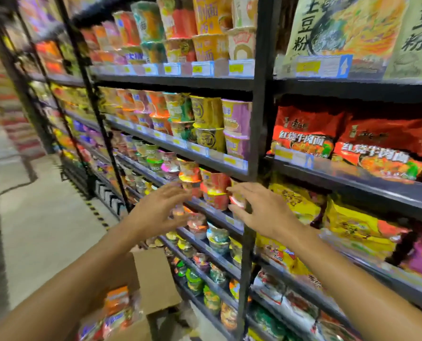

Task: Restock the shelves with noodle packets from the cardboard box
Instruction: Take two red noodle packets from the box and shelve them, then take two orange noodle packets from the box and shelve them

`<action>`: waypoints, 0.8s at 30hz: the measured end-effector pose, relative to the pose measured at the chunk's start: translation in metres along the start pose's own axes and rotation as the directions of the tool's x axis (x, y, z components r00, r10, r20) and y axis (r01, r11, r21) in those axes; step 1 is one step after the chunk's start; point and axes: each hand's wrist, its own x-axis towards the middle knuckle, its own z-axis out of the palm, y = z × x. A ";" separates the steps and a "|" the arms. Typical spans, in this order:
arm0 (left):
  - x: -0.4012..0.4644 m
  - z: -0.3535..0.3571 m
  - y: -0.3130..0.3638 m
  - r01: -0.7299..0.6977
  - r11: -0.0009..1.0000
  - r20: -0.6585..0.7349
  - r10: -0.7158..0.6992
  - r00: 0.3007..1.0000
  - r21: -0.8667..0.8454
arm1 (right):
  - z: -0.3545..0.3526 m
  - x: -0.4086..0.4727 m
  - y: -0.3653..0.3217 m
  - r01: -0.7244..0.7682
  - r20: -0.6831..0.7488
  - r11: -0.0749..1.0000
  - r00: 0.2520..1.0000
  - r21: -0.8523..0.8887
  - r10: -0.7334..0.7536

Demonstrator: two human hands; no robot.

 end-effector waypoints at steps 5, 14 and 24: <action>-0.111 -0.004 -0.067 0.268 0.962 0.152 -0.271 0.950 0.041 | 0.050 0.040 -0.086 0.073 0.191 0.992 0.977 0.104 -0.092; -0.313 0.007 -0.186 0.609 0.784 0.268 -0.616 0.741 0.118 | 0.187 0.082 -0.241 0.184 0.440 0.974 0.870 0.133 -0.224; -0.420 0.063 -0.236 0.797 0.599 0.400 -0.751 0.526 0.076 | 0.285 0.098 -0.337 0.172 0.618 0.967 0.744 0.187 -0.252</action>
